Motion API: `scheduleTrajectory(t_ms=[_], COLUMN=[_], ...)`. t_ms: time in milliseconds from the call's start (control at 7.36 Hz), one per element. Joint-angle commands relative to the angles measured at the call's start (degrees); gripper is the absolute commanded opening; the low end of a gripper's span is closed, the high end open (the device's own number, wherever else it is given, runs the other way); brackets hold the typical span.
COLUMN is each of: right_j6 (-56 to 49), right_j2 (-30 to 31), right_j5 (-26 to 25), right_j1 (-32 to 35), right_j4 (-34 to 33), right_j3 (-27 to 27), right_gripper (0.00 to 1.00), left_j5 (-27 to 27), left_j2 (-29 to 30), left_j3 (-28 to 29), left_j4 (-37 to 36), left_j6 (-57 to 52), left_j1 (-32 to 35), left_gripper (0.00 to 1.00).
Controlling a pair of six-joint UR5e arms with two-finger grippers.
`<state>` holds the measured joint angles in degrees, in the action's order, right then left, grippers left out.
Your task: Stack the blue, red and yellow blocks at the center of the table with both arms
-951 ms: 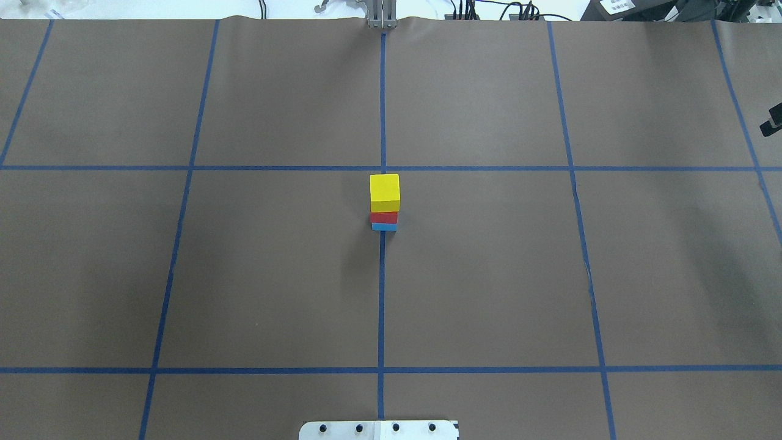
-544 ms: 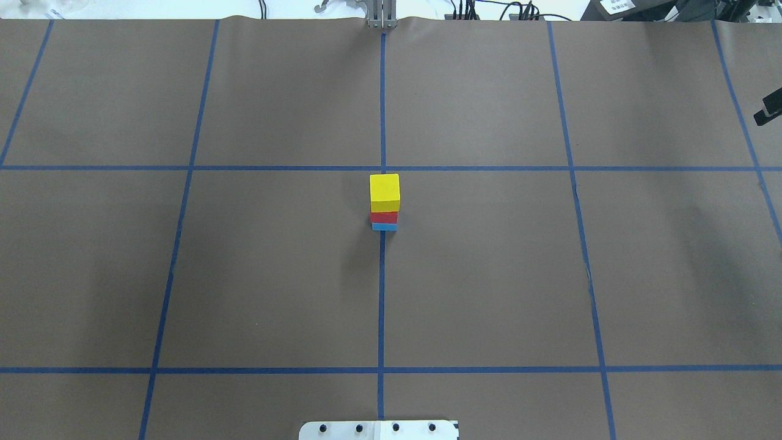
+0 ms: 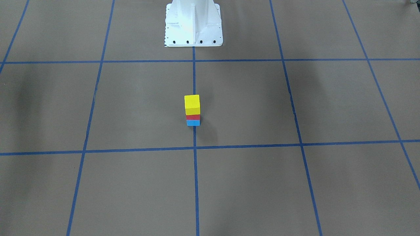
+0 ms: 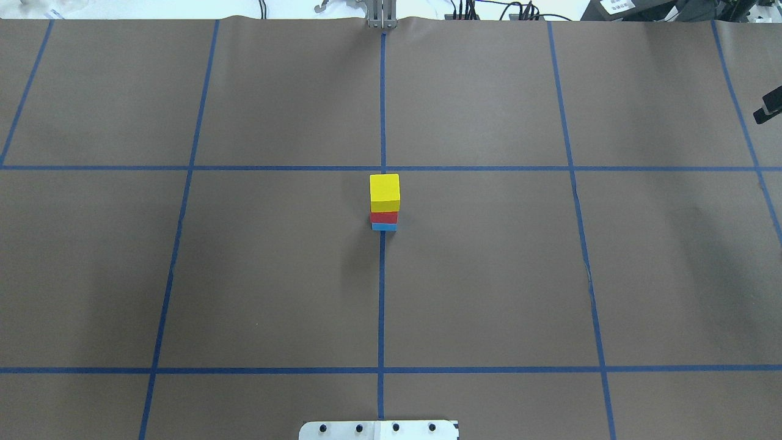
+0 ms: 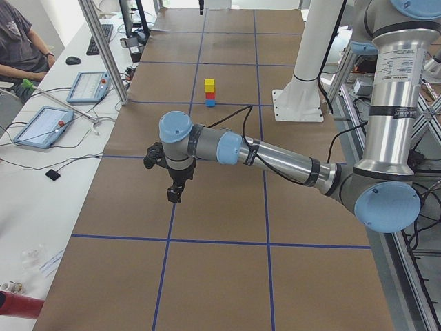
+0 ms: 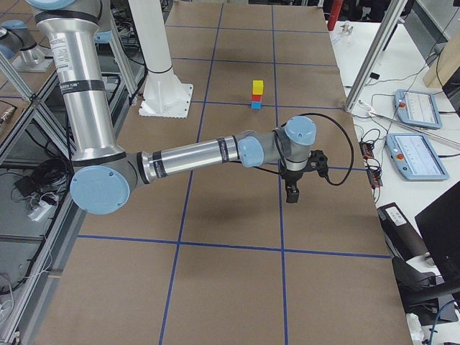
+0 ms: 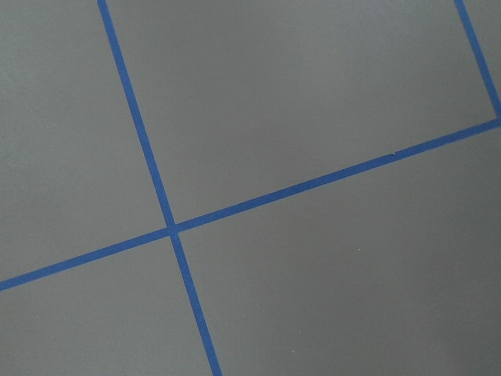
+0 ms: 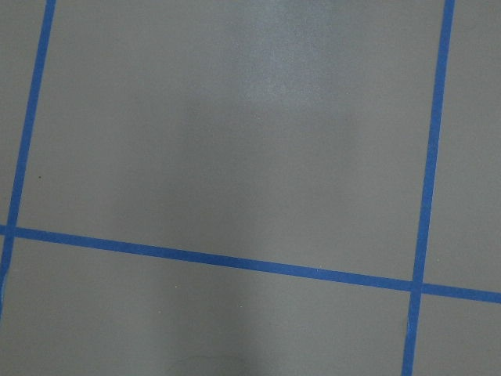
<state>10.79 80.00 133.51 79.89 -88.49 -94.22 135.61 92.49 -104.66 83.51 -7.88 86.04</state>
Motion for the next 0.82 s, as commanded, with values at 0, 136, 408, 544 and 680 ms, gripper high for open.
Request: scheduleTrajectory(t_ms=[0,136,408,544,680], right_j6=[-0.2,-0.2,-0.5,-0.4,-0.4], right_j2=[0.1,0.8,1.3,1.2,0.9], right_j5=[0.0,0.3,0.2,0.1,-0.2], right_j1=[0.0,0.1,0.1,0.1,0.0], right_j4=[0.1,0.3,0.4,0.4,0.3], right_j3=[0.1,-0.4,-0.3,-0.2,0.4], right_gripper=[1.0,1.0,1.0,1.0,1.0], left_j5=[0.0,0.0,0.0,0.0,-0.1], left_j2=[-0.2,0.0,0.1,0.1,0.1], left_j3=[-0.3,-0.4,-0.9,-1.9,-2.6], left_j4=[0.0,0.0,0.1,0.1,0.1], left_j6=[0.1,0.1,-0.1,0.0,0.1], left_j1=[0.0,-0.1,-0.1,-0.1,-0.1], left_gripper=[1.0,1.0,1.0,1.0,1.0])
